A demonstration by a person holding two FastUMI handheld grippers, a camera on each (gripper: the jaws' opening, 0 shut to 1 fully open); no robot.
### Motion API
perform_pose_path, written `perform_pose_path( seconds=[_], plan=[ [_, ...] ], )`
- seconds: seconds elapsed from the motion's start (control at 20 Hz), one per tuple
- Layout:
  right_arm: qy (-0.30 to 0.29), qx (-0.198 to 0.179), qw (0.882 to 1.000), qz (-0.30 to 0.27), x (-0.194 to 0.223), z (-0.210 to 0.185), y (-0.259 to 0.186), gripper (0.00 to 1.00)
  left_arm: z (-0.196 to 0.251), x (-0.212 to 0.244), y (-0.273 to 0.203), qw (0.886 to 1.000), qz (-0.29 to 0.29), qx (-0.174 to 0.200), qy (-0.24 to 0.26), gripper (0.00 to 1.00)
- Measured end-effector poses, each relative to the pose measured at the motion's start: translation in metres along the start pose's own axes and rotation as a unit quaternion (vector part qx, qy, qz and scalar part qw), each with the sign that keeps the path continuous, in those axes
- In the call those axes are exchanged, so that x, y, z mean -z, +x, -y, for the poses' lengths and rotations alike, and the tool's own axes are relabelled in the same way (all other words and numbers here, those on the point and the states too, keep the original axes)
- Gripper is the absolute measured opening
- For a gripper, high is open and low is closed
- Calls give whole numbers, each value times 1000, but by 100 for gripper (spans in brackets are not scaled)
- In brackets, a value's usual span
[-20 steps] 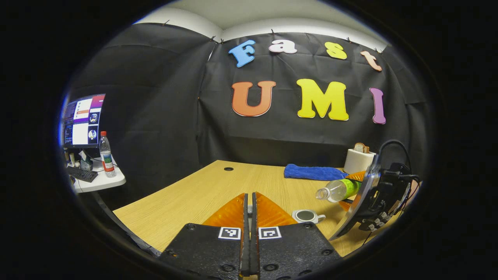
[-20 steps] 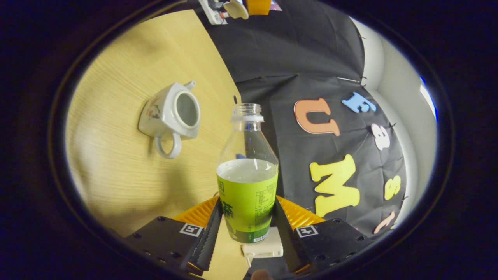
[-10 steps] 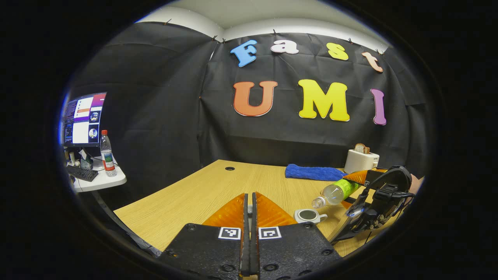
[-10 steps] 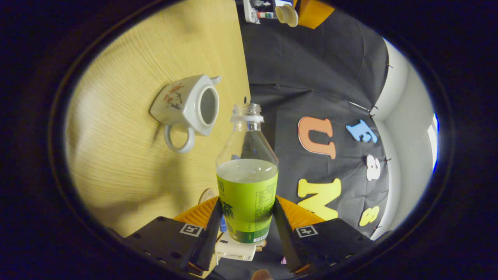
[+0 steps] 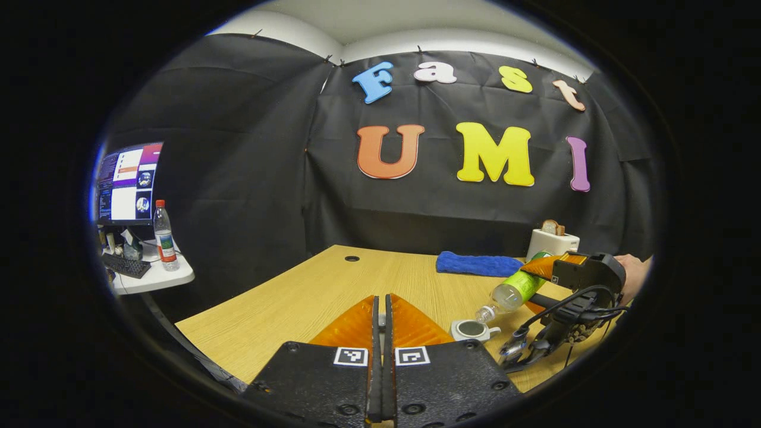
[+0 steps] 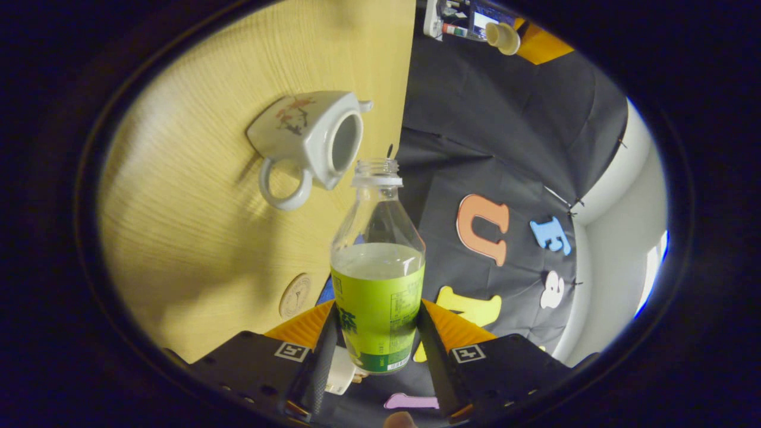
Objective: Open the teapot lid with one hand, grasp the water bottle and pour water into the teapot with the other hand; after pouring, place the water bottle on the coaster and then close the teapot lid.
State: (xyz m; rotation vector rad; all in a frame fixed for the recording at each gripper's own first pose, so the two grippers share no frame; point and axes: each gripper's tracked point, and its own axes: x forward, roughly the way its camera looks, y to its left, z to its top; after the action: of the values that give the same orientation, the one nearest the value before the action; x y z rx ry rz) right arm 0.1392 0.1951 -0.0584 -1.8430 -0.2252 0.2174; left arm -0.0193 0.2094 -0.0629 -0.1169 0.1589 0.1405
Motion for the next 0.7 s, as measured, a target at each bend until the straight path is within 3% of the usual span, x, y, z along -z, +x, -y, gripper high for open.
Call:
perform_pose_path(
  seconds=[0.7],
  plan=[
    [-90,46,995,11,-9,30,-4,71,-5,-2,-3,1000,1,3,-7,2]
  ],
)
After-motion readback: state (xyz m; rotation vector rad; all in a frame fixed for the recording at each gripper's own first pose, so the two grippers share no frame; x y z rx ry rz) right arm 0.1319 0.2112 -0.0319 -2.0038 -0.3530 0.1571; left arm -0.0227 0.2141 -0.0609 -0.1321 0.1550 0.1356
